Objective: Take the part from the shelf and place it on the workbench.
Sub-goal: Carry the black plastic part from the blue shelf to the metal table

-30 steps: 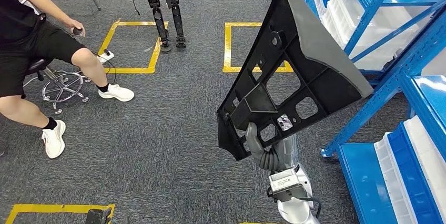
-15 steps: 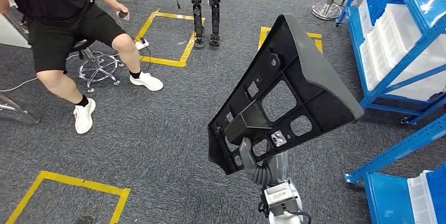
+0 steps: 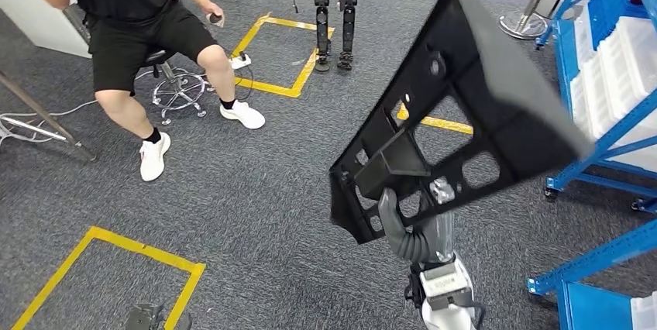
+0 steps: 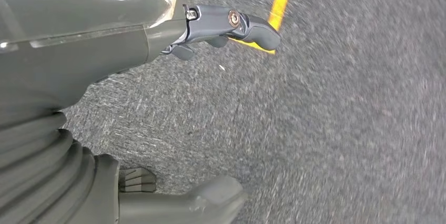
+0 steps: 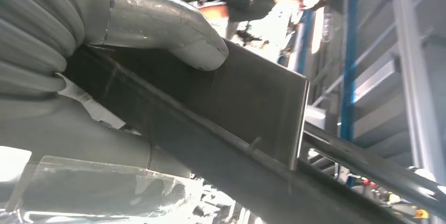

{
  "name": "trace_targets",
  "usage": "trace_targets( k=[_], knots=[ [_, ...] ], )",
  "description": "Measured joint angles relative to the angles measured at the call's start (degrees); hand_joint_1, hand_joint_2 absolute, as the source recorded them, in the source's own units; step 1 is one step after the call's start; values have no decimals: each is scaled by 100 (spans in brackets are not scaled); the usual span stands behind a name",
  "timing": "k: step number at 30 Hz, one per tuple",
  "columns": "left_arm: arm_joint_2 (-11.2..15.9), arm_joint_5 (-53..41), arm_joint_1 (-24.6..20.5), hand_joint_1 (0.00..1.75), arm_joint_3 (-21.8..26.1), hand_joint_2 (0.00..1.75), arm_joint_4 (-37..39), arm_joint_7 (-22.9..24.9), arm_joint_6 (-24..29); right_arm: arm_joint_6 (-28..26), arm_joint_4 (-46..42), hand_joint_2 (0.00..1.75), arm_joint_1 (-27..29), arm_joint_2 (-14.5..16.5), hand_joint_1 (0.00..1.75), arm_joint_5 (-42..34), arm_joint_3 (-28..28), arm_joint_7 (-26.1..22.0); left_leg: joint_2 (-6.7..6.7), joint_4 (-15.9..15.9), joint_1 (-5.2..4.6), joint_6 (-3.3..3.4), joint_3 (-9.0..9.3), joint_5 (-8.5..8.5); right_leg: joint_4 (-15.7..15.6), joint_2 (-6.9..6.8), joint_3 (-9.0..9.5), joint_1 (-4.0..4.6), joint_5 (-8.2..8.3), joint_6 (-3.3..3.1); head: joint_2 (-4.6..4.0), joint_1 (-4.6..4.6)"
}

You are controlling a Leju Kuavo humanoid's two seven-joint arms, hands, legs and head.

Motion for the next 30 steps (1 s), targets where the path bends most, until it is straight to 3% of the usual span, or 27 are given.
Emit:
trace_targets(
  k=[2, 4, 6, 7, 9, 11, 13, 14, 16, 18, 20, 21, 22, 24, 25, 27, 29, 30],
  knots=[
    [40, 11, -64, 0, 10, 175, -9, -15, -18, 28, 39, 175, -164, 70, 175, -17, 4, 30, 249, -734, -79, 123, 405, 255, -1, -120, 18, 42, -9, 5, 0, 5],
    [58, 5, -140, 0, 9, 175, -17, -35, -21, 49, 73, 175, -271, 105, 175, -45, 3, 25, 386, -1084, -156, 214, 577, 321, -4, -249, 28, 59, -23, 24, 0, 10],
    [65, -11, -169, 0, 7, 175, -18, -44, -22, 52, 100, 175, -331, 122, 175, -83, 1, -4, 249, -1137, -168, 256, 583, 355, -17, -361, 44, 67, -37, 56, 0, 6],
    [64, -23, -172, 0, 7, 175, -18, -43, -21, 51, 112, 175, -353, 130, 175, -99, -3, -19, 186, -1185, -155, 273, 607, 390, 9, -326, 39, 68, -59, 79, 0, 8],
    [51, -46, -208, 0, 7, 175, -18, -31, -21, 49, 127, 175, -392, 132, 175, -118, -12, -36, 63, -1272, -99, 309, 653, 465, 313, -58, -96, 60, -217, 103, 0, 20],
    [29, -56, -256, 0, 7, 175, -18, -22, -21, 48, 155, 175, -401, 122, 175, -123, -26, -42, -72, -1287, -75, 327, 643, 487, 1000, 206, -424, 13, -498, 105, 0, 44],
    [15, -56, -260, 0, 7, 175, -17, -18, -22, 47, 196, 175, -391, 114, 175, -129, -41, -42, -228, -1282, -66, 325, 633, 490, 1482, 264, -674, -36, -628, 161, 0, 58],
    [12, -56, -253, 0, 7, 175, -16, -15, -23, 46, 211, 175, -389, 112, 175, -131, -46, -42, -308, -1277, -58, 314, 632, 490, 1437, 271, -666, -62, -566, 220, 0, 58],
    [6, -56, -248, 0, 8, 175, -14, -11, -25, 46, 225, 175, -393, 111, 175, -132, -49, -42, -464, -1247, -32, 265, 626, 475, 786, 368, -375, -133, -254, 363, 0, 61],
    [3, -56, -255, 0, 8, 175, -14, 3, -22, 49, 237, 175, -411, 114, 175, -139, -48, -45, -603, -1181, -27, 176, 577, 445, 176, 559, -96, -185, -41, 412, 0, 70],
    [8, -56, -257, 0, 8, 175, -14, 29, -14, 66, 255, 175, -436, 124, 175, -155, -49, -48, -703, -1154, -17, 93, 515, 446, 37, 604, -34, -172, -19, 348, 0, 63],
    [13, -57, -256, 0, 8, 175, -13, 42, -9, 77, 262, 175, -459, 129, 175, -161, -50, -49, -742, -1161, 2, 60, 496, 457, 34, 543, -27, -171, -10, 302, 1, 56],
    [17, -57, -253, 0, 8, 175, -12, 50, -7, 87, 269, 175, -493, 139, 175, -167, -50, -47, -696, -1140, 15, 34, 478, 447, 24, 497, -19, -171, -5, 267, 1, 53],
    [29, -56, -261, 0, 9, 175, -10, 55, -1, 99, 284, 175, -574, 167, 175, -174, -50, -43, -437, -879, 21, -17, 353, 310, 2, 391, 16, -176, -3, 187, 1, 20],
    [34, -55, -270, 0, 10, 175, -9, 52, 0, 102, 293, 175, -602, 179, 175, -181, -50, -40, -263, -583, 21, -37, 210, 174, -2, 333, 33, -161, -13, 154, 0, 2],
    [42, -54, -271, 0, 12, 175, -8, 43, 2, 102, 323, 175, -622, 182, 175, -199, -52, -35, -97, 130, 31, -65, -180, -93, -1, 200, 56, -126, -46, 94, 0, -18],
    [42, -55, -236, 0, 12, 175, -7, 31, 1, 100, 356, 175, -619, 173, 175, -210, -55, -30, -50, 369, 34, -65, -360, -68, 0, 75, 72, -106, -72, 69, 0, -20],
    [42, -56, -222, 0, 12, 175, -7, 24, 1, 96, 365, 175, -616, 170, 175, -212, -58, -30, -28, 193, 32, -53, -293, 76, -1, 21, 84, -100, -86, 65, 0, -20]
  ],
)
